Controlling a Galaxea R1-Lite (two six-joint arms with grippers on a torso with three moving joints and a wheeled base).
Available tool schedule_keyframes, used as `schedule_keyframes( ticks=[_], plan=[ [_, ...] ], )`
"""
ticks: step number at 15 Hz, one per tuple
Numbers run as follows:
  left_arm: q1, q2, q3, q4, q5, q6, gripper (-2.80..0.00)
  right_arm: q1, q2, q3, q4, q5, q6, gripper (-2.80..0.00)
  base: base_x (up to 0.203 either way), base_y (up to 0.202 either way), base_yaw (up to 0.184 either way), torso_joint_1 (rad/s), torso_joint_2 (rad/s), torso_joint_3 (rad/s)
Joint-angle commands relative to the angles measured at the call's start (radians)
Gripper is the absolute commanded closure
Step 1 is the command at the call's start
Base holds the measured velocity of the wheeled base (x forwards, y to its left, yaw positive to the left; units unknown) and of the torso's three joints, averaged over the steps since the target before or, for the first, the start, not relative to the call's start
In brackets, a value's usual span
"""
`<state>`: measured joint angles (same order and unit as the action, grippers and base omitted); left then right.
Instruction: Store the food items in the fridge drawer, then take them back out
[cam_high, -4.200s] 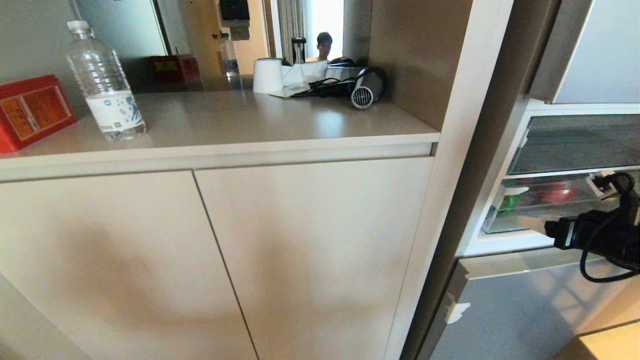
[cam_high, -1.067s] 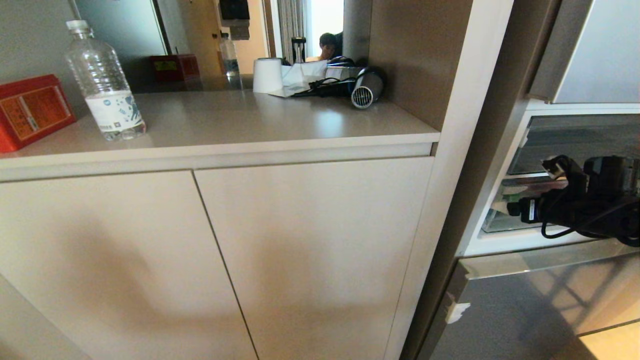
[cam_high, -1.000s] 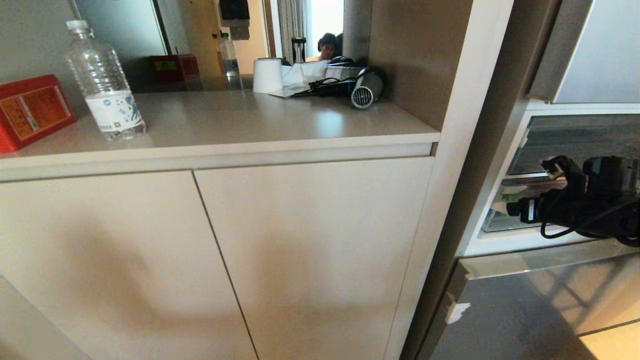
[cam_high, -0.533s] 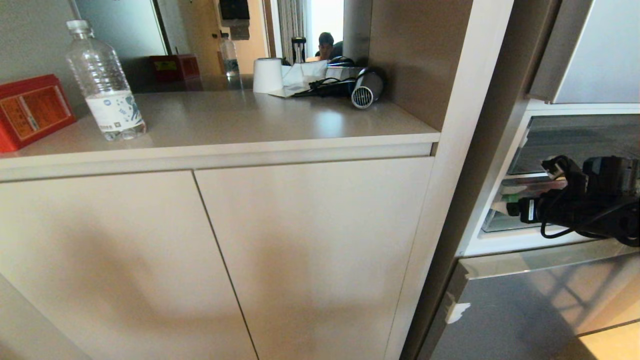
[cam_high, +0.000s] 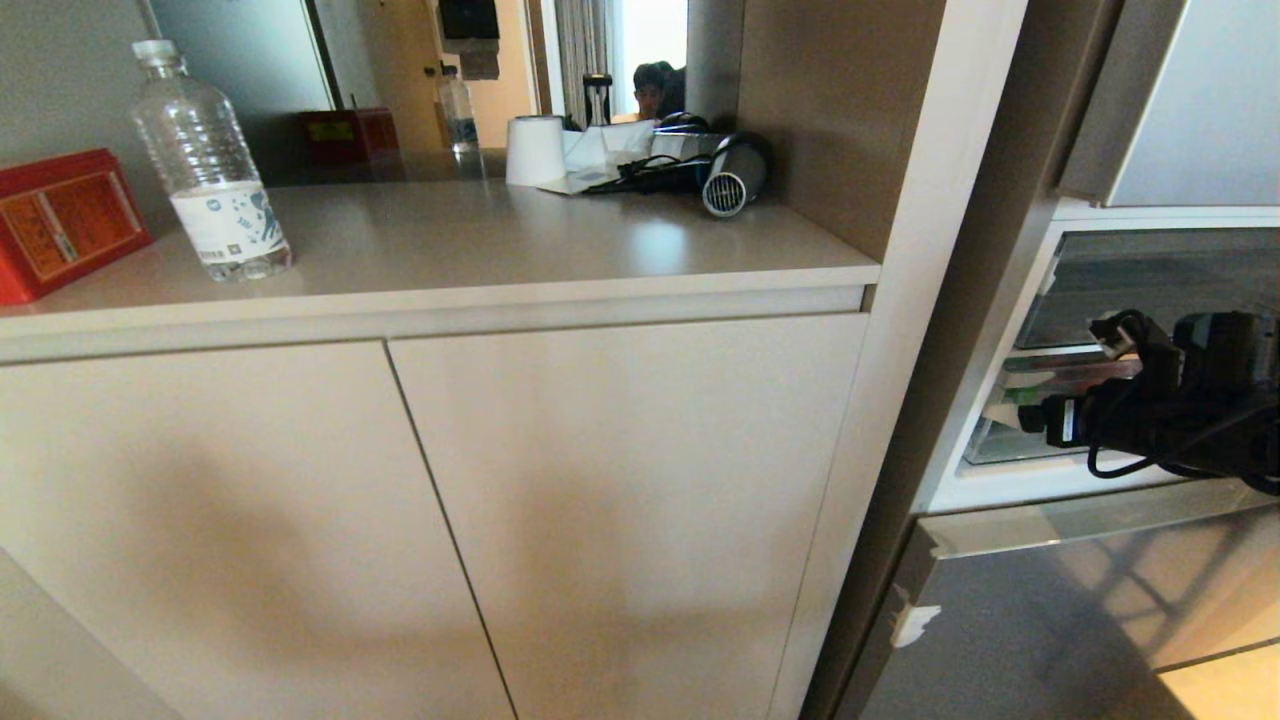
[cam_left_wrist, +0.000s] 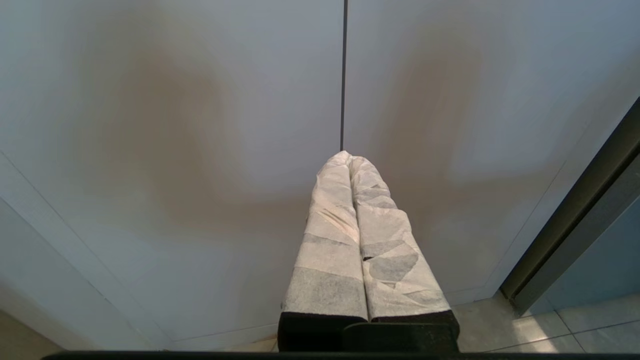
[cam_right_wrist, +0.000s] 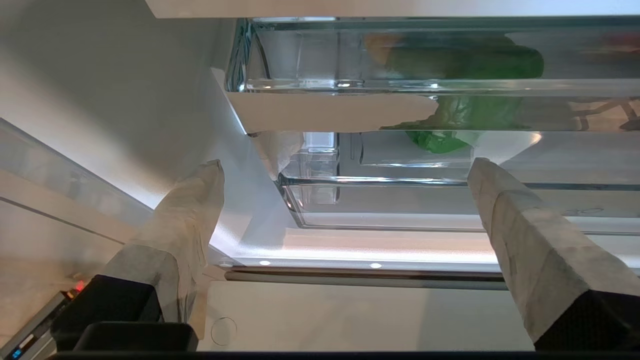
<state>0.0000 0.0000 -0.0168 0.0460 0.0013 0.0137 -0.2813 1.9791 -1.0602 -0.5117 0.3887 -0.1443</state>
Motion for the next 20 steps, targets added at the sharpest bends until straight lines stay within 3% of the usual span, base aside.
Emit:
schedule_keyframes(
  ticks=[1, 20],
  plan=[
    [0.000, 0.001, 0.000, 0.000, 0.000, 0.000, 0.00, -0.004, -0.006, 0.002, -0.004, 0.002, -0.003, -2.80, 0.000, 0.000, 0.000, 0.000, 0.00, 0.000],
    [0.000, 0.000, 0.000, 0.000, 0.000, 0.000, 0.00, -0.010, 0.053, -0.068, -0.004, -0.010, -0.004, -2.80, 0.000, 0.000, 0.000, 0.000, 0.00, 0.000]
  ],
)
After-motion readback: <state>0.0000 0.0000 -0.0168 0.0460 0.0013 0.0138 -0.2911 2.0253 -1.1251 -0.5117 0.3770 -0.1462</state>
